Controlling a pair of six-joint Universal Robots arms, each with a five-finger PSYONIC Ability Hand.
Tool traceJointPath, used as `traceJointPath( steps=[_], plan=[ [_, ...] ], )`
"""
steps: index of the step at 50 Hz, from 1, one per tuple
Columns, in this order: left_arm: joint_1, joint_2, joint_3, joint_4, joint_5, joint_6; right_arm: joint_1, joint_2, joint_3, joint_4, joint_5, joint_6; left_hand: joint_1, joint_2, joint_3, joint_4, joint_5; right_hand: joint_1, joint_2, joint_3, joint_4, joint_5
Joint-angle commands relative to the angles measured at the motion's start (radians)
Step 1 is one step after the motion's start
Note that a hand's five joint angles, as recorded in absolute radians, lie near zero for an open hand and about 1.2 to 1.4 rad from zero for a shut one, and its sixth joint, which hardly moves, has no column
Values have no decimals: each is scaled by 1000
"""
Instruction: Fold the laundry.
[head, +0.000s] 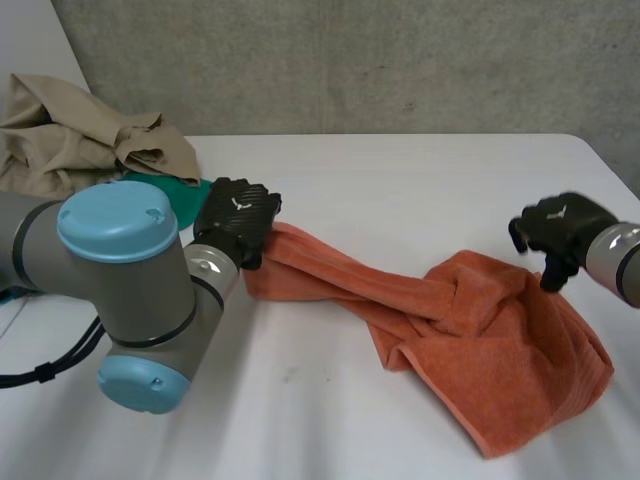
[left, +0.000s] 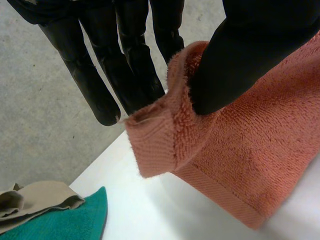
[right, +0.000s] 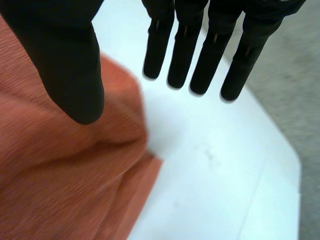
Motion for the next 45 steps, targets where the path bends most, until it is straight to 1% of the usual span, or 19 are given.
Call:
traceJointPath(
  steps=[1,2,5,8,9,13,18,20,21,23,24,28,29,31,32,33,37,40,45],
  plan=[
    [-14,45,-56,-18,0,-4,-3,-52,-49,-18,-15,183,292,203,207,201,230,-252,-256,-256,-256,-242],
    [-13,80,-82,-21,0,-6,-1,-52,-69,-11,-26,185,292,203,207,201,230,-337,-341,-341,-341,-327],
    [-13,122,-120,-21,2,-6,-3,-14,-111,6,-52,171,292,203,207,201,230,-341,-345,-345,-344,-331],
    [-16,169,-159,-21,2,-4,3,96,-177,60,-103,145,292,203,207,201,230,-341,-345,-345,-344,-331],
    [-16,182,-166,-21,2,-4,5,151,-215,107,-127,128,292,203,207,201,230,-338,-342,-342,-342,-328],
    [-14,229,-196,-16,5,-4,12,252,-264,193,-173,76,292,203,207,201,230,-338,-342,-342,-342,-328],
    [-11,229,-197,-11,8,-3,23,336,-280,198,-163,-1,292,203,207,201,230,-320,-325,-324,-324,-311],
    [-10,225,-190,-10,9,-3,32,349,-287,189,-160,-12,292,203,207,201,230,-192,-196,-196,-196,-182],
    [-8,220,-180,-8,9,-1,38,362,-307,166,-158,-10,292,203,207,201,230,166,162,163,163,176],
    [-7,208,-162,1,11,2,46,369,-335,128,-150,-9,292,203,207,201,230,632,627,628,628,641],
    [-7,197,-148,8,11,7,52,369,-345,105,-146,-7,292,203,207,201,230,772,768,768,769,782],
    [-1,127,-12,68,13,24,66,353,-440,-50,-62,45,292,203,207,201,230,774,770,770,770,784],
    [4,95,66,100,14,28,66,336,-480,-131,-19,80,292,203,207,201,230,774,770,770,770,784],
    [18,61,164,139,16,33,66,308,-520,-237,30,114,292,203,207,201,230,774,770,770,770,784],
    [30,47,215,157,16,36,68,293,-531,-292,50,128,292,203,207,201,230,774,770,770,770,784],
    [65,21,320,195,17,42,69,262,-540,-404,83,152,292,203,207,201,230,774,770,770,770,784],
    [134,-31,546,268,20,47,69,196,-534,-622,126,169,292,203,207,201,230,774,770,770,770,784],
    [151,-55,636,288,25,44,72,161,-499,-658,123,175,292,203,207,201,230,774,770,770,770,784],
    [147,-52,590,285,25,44,77,100,-398,-649,103,171,292,203,207,201,230,774,770,770,770,784]
  ],
)
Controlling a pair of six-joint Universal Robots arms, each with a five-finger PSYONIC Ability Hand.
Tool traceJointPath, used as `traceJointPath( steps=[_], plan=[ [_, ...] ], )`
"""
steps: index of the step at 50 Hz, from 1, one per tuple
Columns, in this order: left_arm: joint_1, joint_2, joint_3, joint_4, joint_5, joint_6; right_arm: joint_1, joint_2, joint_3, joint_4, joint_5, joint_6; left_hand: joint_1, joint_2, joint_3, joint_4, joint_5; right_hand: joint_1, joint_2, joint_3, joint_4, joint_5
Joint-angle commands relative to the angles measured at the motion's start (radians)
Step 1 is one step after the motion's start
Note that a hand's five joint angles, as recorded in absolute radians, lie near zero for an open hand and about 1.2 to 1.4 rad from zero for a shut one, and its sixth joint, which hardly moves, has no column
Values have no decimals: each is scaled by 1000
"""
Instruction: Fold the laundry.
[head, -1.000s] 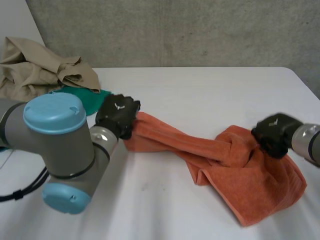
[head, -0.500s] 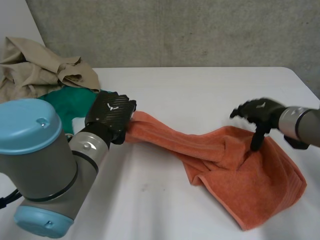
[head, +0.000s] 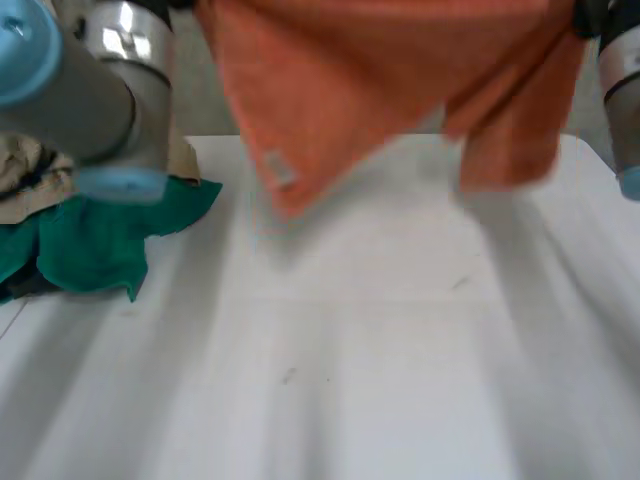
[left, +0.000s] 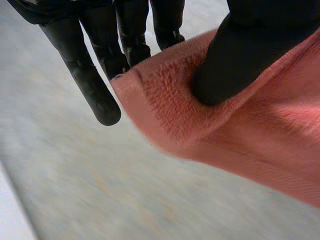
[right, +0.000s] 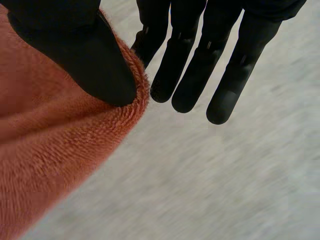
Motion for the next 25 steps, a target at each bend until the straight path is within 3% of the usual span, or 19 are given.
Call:
traceJointPath(
  steps=[1,7,12,18,21,25],
  plan=[
    [11,-10,-4,9,4,-3,5,-91,146,-16,-28,-4,288,200,202,196,230,286,224,212,201,245],
    [6,17,-287,14,35,-7,6,-140,380,147,-113,-10,288,200,202,196,230,286,224,212,201,245],
    [3,40,-490,20,81,-7,12,-136,547,280,-120,-12,288,200,202,196,230,286,224,212,201,245],
    [2,46,-618,11,95,1,25,-131,669,323,-120,0,288,200,202,196,230,286,224,212,201,245],
    [2,69,-654,5,93,5,20,-133,680,338,-107,-3,288,200,202,196,230,-304,-366,-378,-389,-345],
    [3,131,-697,3,93,4,14,-165,658,350,-96,-3,288,200,202,196,230,-520,-581,-594,-605,-561]
  ],
)
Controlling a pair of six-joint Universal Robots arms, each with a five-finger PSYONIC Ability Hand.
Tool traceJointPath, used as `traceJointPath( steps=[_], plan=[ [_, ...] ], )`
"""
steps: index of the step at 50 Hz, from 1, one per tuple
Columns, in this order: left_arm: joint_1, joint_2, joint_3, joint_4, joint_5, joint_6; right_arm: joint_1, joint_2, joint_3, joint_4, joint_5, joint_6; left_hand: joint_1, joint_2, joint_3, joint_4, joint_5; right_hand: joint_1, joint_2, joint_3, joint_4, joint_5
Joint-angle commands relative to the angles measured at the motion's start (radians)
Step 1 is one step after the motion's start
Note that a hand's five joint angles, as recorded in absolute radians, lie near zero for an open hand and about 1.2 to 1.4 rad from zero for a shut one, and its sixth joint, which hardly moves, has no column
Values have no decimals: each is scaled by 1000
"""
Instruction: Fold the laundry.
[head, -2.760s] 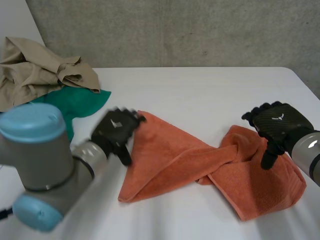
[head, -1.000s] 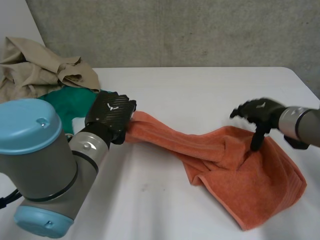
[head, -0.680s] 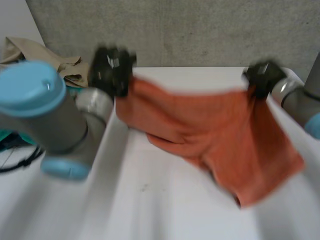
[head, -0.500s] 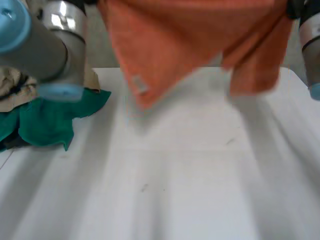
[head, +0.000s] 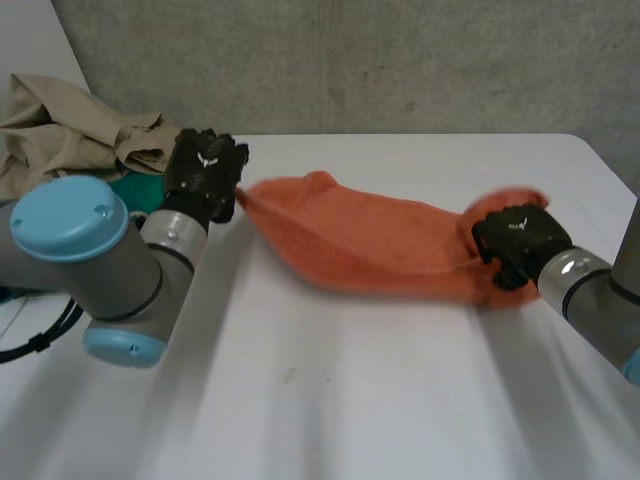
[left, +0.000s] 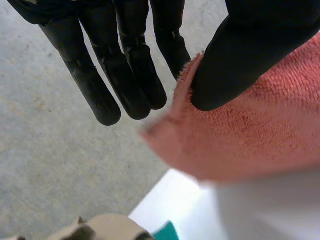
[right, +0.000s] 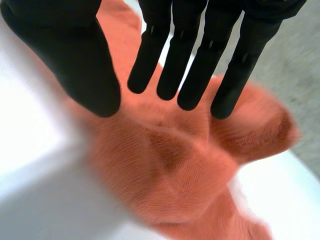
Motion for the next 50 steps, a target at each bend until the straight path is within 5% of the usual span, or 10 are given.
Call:
traceJointPath(
  steps=[1,8,13,21,30,35,36,50],
  plan=[
    [2,86,-73,-8,-2,5,-9,-56,-39,29,24,-4,271,199,202,196,217,-399,-395,-402,-403,-413],
    [-10,199,-140,-10,1,2,-13,-89,-186,211,7,-7,271,199,202,196,217,-458,-454,-462,-463,-473],
    [-30,245,-173,-13,2,4,-73,29,-318,361,-2,-42,271,199,202,196,217,-453,-449,-456,-457,-467],
    [-36,255,-177,-13,2,2,-105,179,-401,326,-1,-247,271,199,202,196,217,-388,-384,-391,-393,-402],
    [-36,239,-177,-10,2,4,-112,318,-455,225,13,-297,271,199,202,196,217,-370,-366,-374,-375,-385],
    [-33,238,-173,-10,2,4,-121,355,-464,201,24,-295,271,199,202,196,217,174,178,171,169,160],
    [-32,238,-171,-10,2,5,-122,346,-464,199,25,-294,271,199,202,196,217,515,519,511,510,500],
    [39,429,-111,-109,2,4,-227,-136,-449,314,63,-260,271,199,202,196,217,518,522,515,514,504]
  ],
)
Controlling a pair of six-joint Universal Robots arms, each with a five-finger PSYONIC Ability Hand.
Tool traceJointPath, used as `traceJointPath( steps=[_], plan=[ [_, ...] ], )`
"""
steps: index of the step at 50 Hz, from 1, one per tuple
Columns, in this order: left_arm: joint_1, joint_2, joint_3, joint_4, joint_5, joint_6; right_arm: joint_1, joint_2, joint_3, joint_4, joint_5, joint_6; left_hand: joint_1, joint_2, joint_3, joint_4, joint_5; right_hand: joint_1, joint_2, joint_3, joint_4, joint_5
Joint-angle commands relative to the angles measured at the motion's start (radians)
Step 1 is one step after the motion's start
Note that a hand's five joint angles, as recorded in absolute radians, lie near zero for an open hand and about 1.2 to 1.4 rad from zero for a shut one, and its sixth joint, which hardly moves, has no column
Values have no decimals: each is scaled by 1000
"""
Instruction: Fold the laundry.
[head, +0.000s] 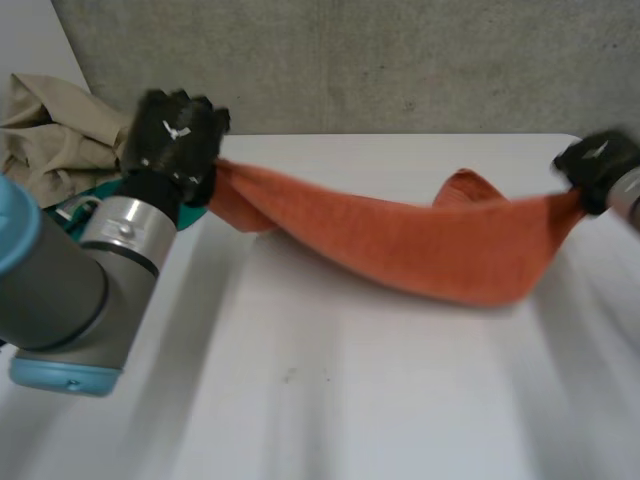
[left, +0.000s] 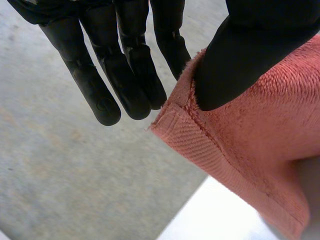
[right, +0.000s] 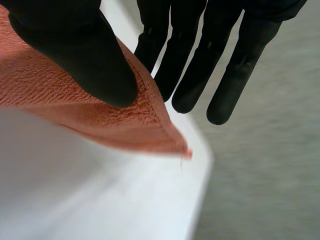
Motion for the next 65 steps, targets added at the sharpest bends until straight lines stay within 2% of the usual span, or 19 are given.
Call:
traceJointPath(
  steps=[1,5,12,16,19,24,28,31,32,35,36,37,40,42,47,53,58,65],
  plan=[
    [49,161,46,-100,0,-2,-93,-321,-6,162,2,-4,271,199,202,196,217,275,223,211,201,239],
    [60,233,74,-180,2,-4,-145,-450,6,283,-16,-21,271,199,202,196,217,275,223,211,201,239],
    [64,244,85,-315,23,-2,-141,-460,82,349,-64,-41,271,199,202,196,217,275,223,211,201,239],
    [64,126,92,-350,63,1,-95,-403,125,339,-67,-60,271,199,202,196,217,275,223,211,201,239],
    [66,-9,137,-353,76,16,-35,-287,116,323,-50,-76,271,199,202,196,217,275,223,211,201,239],
    [66,-236,287,-347,70,88,12,-138,63,251,16,-78,271,199,202,196,217,275,223,211,201,239],
    [57,-397,498,-341,62,189,37,-17,-38,86,77,-76,271,199,202,196,217,275,223,211,201,239],
    [55,-498,716,-289,50,251,52,46,-141,-95,114,-75,271,199,202,196,217,275,223,211,201,239],
    [55,-517,765,-263,50,261,58,65,-192,-206,125,-73,271,199,202,196,217,275,223,211,201,239],
    [58,-554,933,-93,40,269,63,75,-246,-398,123,-67,271,199,202,196,217,275,223,211,201,239],
    [57,-554,960,-44,36,271,68,74,-268,-534,128,-57,271,199,202,196,217,275,223,211,201,239],
    [63,-552,1000,46,22,271,69,72,-276,-599,130,-50,271,199,202,196,217,275,223,211,201,239],
    [64,-546,1034,147,7,265,83,63,-281,-797,122,-23,271,199,202,196,217,275,223,211,201,239],
    [64,-536,1039,179,-3,255,83,54,-284,-839,122,-9,271,199,202,196,217,275,223,211,201,239],
    [73,-525,998,147,-32,190,81,37,-270,-832,114,51,271,199,202,196,217,275,223,211,201,239],
    [115,-477,758,106,-21,108,81,26,-135,-749,84,83,271,199,202,196,217,275,223,211,201,239],
    [113,-468,565,112,11,99,75,37,18,-724,47,85,271,199,202,196,217,275,223,211,201,239],
    [112,-486,352,107,39,99,69,115,136,-662,41,82,271,199,202,196,217,275,223,211,201,239]
  ],
)
